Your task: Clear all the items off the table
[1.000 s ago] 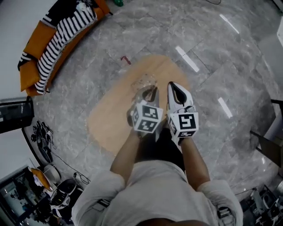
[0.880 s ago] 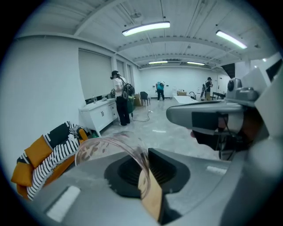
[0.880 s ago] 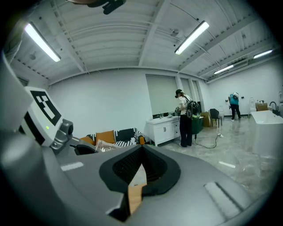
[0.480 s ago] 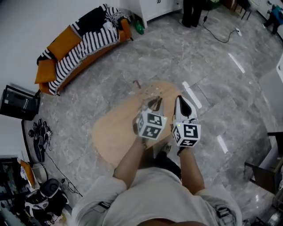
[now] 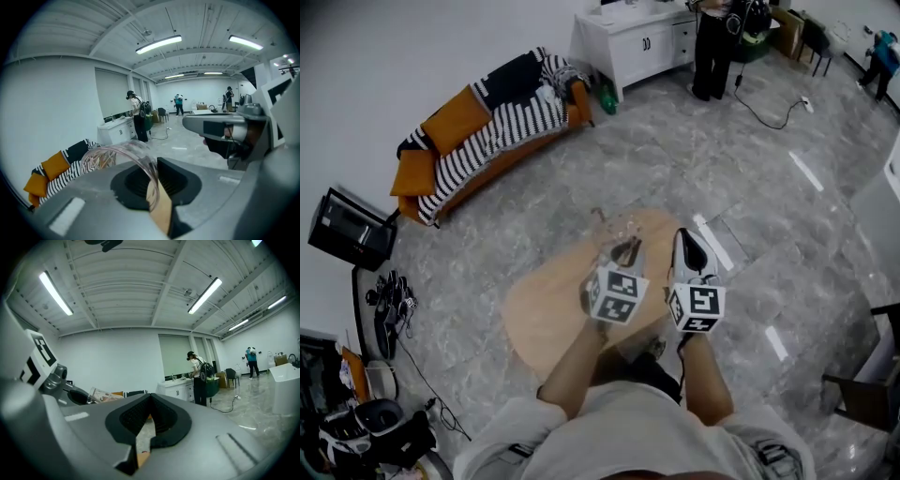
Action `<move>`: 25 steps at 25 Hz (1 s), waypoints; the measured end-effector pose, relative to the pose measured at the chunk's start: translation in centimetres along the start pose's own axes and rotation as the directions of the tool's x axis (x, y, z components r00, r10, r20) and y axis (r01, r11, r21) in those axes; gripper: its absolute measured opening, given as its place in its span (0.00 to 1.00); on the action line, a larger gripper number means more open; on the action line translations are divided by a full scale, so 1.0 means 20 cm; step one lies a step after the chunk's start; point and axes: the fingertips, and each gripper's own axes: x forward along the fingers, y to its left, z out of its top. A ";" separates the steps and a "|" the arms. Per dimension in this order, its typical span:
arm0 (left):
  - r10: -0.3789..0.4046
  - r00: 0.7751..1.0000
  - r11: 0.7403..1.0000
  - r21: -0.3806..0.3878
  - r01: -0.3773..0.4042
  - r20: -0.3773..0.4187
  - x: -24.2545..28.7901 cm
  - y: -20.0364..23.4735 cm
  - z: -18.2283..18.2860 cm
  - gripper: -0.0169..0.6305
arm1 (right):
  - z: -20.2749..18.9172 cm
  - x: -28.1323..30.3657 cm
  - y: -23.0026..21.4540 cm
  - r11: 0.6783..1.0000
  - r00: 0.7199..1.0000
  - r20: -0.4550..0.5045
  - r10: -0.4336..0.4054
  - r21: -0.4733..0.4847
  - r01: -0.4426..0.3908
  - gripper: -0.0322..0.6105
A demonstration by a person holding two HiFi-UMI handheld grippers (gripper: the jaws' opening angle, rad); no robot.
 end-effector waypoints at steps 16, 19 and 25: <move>0.045 0.989 0.997 -0.069 -0.036 0.141 -0.59 0.11 -0.05 0.13 | 0.17 -0.26 0.55 0.989 0.996 0.074 0.059 -0.143 -0.048 0.06; 0.043 0.985 0.996 -0.080 -0.030 0.167 -0.68 0.09 -0.07 0.13 | 0.17 -0.34 0.63 0.984 0.995 0.080 0.064 -0.169 -0.050 0.06; 0.015 0.983 0.999 -0.052 -0.006 0.184 -0.84 0.04 -0.11 0.13 | 0.18 -0.50 0.77 0.983 0.994 0.088 0.059 -0.179 -0.042 0.06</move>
